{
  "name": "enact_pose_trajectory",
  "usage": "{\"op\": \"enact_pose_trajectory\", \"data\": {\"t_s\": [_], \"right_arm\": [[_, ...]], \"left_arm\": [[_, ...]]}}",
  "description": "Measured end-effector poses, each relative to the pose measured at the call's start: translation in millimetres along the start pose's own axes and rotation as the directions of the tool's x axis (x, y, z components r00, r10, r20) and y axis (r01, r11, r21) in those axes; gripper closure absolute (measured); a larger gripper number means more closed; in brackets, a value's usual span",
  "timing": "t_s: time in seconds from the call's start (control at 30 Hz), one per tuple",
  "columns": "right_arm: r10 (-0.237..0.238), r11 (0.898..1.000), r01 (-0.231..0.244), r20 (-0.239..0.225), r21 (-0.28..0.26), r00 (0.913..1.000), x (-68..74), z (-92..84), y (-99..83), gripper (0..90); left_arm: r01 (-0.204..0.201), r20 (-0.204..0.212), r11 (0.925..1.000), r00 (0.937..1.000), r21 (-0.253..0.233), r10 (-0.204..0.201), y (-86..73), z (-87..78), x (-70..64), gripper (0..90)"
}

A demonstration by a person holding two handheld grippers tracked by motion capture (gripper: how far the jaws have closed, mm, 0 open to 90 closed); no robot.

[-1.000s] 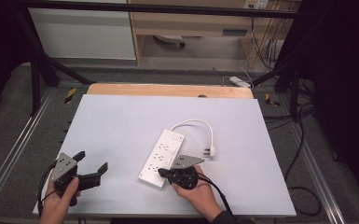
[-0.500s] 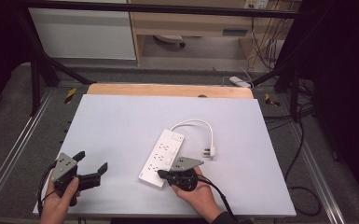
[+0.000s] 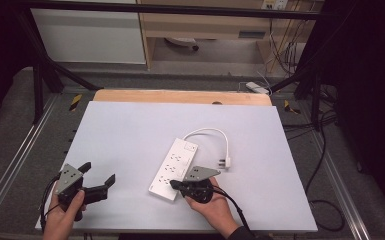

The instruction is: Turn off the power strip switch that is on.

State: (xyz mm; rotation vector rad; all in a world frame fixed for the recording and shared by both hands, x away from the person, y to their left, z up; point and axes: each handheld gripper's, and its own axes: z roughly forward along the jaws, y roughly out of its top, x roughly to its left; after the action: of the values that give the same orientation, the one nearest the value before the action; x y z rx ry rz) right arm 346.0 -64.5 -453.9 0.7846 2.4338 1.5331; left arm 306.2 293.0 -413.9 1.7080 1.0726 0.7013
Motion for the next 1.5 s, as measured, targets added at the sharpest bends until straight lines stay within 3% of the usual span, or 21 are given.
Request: {"op": "enact_pose_trajectory", "data": {"t_s": [0.43,0.87,1.13,1.5], "right_arm": [[0.02,0.999,-0.02,0.013,-0.031,0.9997,-4.5,-4.8,2.0,90.0],[0.055,0.996,-0.05,0.071,-0.078,0.996,-19.5,-20.0,6.8,86.3],[0.066,0.992,-0.053,0.112,-0.114,0.9915,-28.2,-33.3,12.9,74.1],[0.12,0.983,-0.09,0.193,-0.157,0.9738,-42.9,-52.4,21.8,39.7]], "left_arm": [[0.005,-0.003,1.0,1.0,0.005,-0.005,-0.5,0.6,0.1,5.1],[0.002,-0.006,0.9998,1.0,0.018,-0.002,-1.4,1.5,0.2,5.1],[0.002,-0.004,0.9998,1.0,0.019,-0.002,-1.7,1.9,0.1,5.1],[0.0,0.002,0.9997,1.0,0.023,0.0,-1.8,2.4,-0.6,5.0]]}}
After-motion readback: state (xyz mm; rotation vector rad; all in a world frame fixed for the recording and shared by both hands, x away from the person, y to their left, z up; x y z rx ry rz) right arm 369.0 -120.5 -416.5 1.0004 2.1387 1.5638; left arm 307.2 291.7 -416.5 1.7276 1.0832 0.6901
